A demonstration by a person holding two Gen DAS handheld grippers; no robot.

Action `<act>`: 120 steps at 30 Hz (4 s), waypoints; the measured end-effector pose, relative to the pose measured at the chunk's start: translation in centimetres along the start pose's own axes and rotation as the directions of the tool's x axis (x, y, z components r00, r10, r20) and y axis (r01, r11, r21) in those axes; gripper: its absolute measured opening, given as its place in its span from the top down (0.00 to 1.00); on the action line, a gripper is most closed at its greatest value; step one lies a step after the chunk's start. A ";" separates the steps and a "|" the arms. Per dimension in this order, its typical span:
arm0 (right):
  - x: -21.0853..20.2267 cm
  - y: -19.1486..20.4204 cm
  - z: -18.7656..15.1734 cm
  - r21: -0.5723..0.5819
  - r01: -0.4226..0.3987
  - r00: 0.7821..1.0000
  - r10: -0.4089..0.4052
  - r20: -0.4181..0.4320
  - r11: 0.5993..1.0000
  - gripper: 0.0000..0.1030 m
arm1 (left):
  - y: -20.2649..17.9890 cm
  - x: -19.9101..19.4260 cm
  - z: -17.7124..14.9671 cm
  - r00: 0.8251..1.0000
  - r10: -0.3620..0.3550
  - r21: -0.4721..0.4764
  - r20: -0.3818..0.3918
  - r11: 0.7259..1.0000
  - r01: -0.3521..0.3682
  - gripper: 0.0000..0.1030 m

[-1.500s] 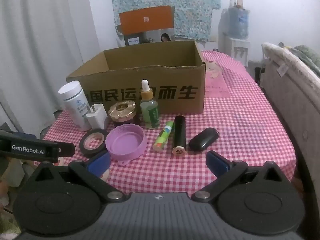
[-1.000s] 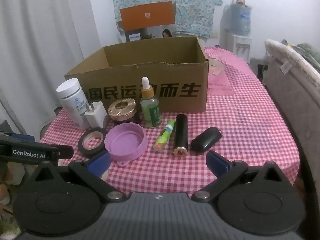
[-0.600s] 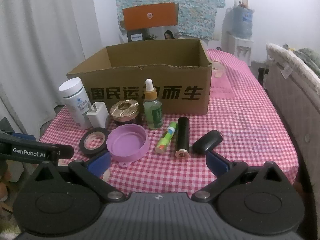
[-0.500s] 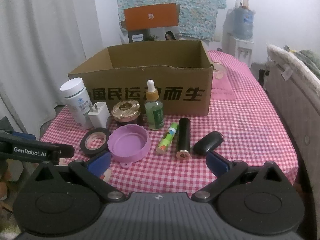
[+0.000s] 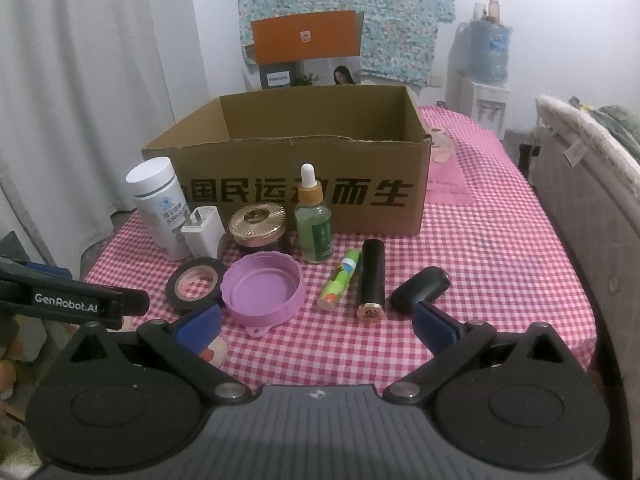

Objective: Organize rigid objects

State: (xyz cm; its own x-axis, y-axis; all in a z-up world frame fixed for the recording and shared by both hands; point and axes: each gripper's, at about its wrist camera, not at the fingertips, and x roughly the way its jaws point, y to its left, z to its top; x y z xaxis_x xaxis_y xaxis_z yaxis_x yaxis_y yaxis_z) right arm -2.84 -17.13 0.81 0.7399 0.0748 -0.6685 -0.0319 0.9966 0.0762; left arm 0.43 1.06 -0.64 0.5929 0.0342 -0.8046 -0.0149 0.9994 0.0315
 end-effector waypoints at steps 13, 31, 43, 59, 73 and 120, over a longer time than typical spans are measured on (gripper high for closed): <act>-0.2 0.1 0.0 -0.007 -0.009 1.000 0.009 -0.002 1.000 0.00 | 0.1 0.0 0.0 1.000 0.005 0.001 -0.002 1.000 -0.005 0.00; -0.1 0.3 0.0 -0.012 -0.007 1.000 0.007 -0.002 1.000 0.00 | 0.1 0.3 -0.1 1.000 0.017 0.017 -0.015 1.000 -0.017 0.00; 0.0 0.4 0.0 -0.012 -0.005 1.000 0.005 0.003 1.000 0.00 | 0.0 0.4 -0.1 1.000 0.020 0.021 -0.020 1.000 -0.019 0.00; 0.7 0.0 0.0 0.001 -0.020 1.000 0.020 -0.005 1.000 0.00 | -0.5 1.2 0.3 0.999 0.034 0.052 -0.035 0.998 -0.032 0.00; 2.0 -1.0 0.2 0.033 -0.021 1.000 0.022 -0.023 0.999 0.00 | -1.5 2.4 1.4 0.998 0.040 0.095 -0.050 0.995 -0.035 0.00; 8.4 -13.4 3.2 0.158 -0.074 0.971 0.108 -0.215 0.985 0.70 | -20.2 5.9 2.6 0.898 -0.408 0.695 -0.168 0.597 0.401 0.61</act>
State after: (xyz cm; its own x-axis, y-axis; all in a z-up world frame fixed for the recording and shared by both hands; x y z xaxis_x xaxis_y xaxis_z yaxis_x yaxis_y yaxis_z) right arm 5.97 -29.98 -3.46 0.5704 0.1876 -0.7996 0.0201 0.9701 0.2419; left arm 6.32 -18.94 -4.54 0.4032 -0.3758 -0.8344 0.7884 0.6056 0.1082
